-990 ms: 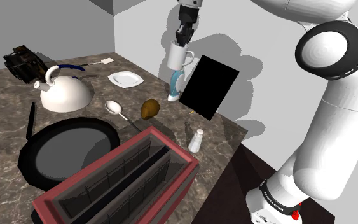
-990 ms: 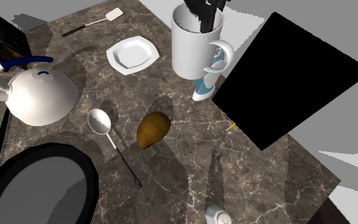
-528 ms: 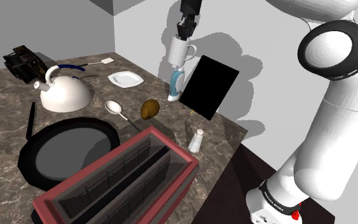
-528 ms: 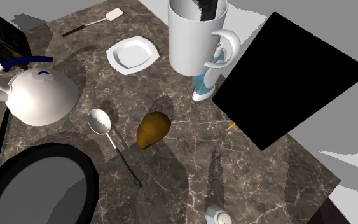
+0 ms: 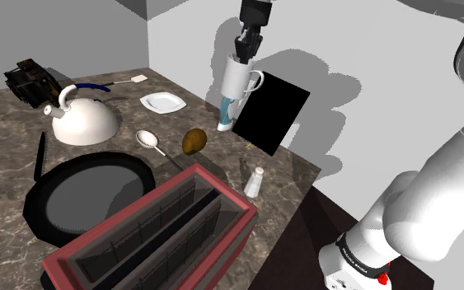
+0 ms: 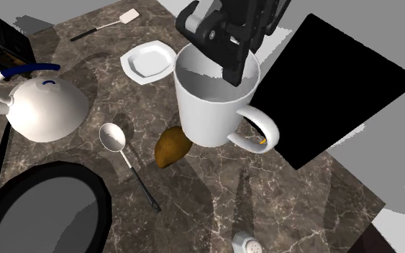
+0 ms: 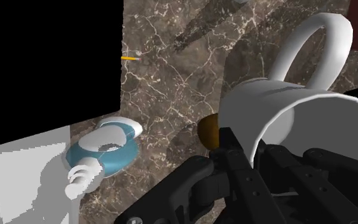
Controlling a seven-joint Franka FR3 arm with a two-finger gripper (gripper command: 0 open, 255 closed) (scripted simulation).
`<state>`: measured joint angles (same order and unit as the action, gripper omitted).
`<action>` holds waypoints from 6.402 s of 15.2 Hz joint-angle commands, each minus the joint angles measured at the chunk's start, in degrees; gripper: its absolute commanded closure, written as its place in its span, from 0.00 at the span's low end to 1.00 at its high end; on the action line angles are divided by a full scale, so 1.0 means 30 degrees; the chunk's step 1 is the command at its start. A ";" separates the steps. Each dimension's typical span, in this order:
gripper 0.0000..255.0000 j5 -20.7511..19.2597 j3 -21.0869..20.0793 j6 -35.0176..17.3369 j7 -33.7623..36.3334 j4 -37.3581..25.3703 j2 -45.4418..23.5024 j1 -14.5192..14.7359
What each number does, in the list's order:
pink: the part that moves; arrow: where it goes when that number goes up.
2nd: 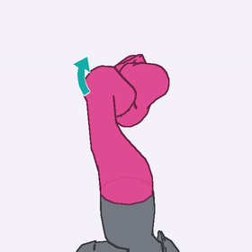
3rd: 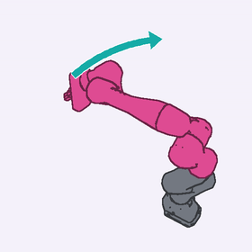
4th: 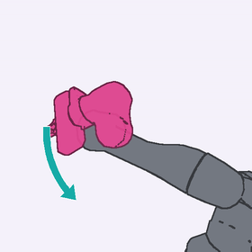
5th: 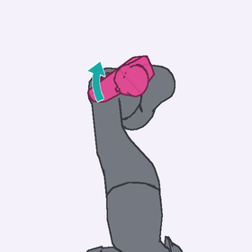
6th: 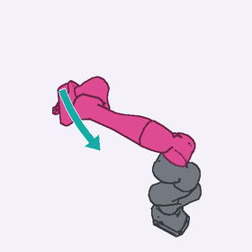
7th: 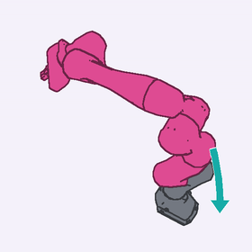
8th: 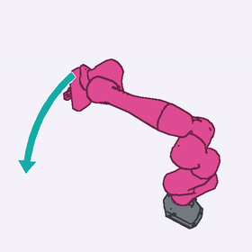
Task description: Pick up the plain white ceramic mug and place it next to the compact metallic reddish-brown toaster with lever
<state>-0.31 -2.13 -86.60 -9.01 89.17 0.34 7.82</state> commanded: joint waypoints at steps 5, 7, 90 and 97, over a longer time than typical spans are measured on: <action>1.00 0.0378 -0.1059 -0.0492 0.1992 0.3786 0.3301 0.0942; 1.00 0.0579 -0.1452 -0.0527 0.2656 0.4766 0.4259 0.1243; 1.00 0.5201 -0.4443 -0.2510 0.9242 1.4234 1.1050 0.4267; 1.00 0.5036 -0.4256 -0.1036 0.9451 1.2594 1.0891 0.4203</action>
<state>14.93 -15.04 -90.47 19.31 127.88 33.21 20.50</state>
